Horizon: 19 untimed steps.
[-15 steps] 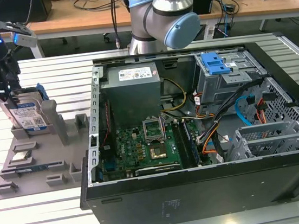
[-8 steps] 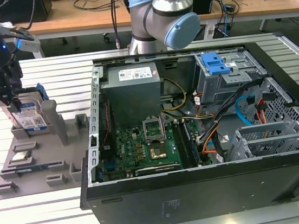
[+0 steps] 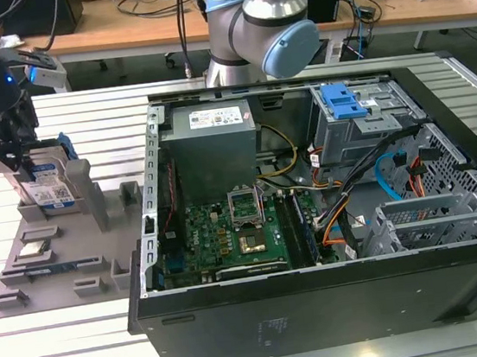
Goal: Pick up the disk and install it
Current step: 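Pick up the disk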
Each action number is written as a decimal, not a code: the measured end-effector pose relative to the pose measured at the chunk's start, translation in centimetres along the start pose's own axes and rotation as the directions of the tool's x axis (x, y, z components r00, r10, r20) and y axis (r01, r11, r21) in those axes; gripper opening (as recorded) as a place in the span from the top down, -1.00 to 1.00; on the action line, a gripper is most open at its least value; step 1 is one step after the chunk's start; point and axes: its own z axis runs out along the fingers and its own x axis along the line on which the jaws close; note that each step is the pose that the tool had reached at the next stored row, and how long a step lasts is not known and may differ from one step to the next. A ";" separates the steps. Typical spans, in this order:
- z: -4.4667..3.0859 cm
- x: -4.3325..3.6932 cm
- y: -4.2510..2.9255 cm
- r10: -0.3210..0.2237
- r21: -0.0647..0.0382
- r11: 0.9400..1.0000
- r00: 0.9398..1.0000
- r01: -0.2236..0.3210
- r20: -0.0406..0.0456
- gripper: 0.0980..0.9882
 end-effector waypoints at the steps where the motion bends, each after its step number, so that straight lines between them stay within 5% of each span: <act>1: 0.01 0.00 0.00 0.000 0.000 1.000 1.000 0.000 0.000 0.00; 3: 0.03 0.00 -0.01 0.000 0.005 1.000 1.000 0.000 0.000 0.00; 4: 0.03 -0.01 -0.01 0.000 0.014 1.000 1.000 0.000 0.001 0.00; 5: 0.04 -0.02 0.00 0.000 0.033 0.999 1.000 0.000 0.002 0.00; 6: 0.05 -0.02 -0.01 -0.001 0.038 0.999 1.000 0.000 0.002 0.00; 13: 0.05 -0.02 0.00 -0.001 0.039 0.999 1.000 0.001 0.002 0.03; 15: 0.05 -0.02 0.00 -0.001 0.040 0.999 1.000 0.001 0.002 0.41; 19: 0.05 -0.02 0.00 -0.001 0.041 0.999 1.000 0.000 0.002 0.41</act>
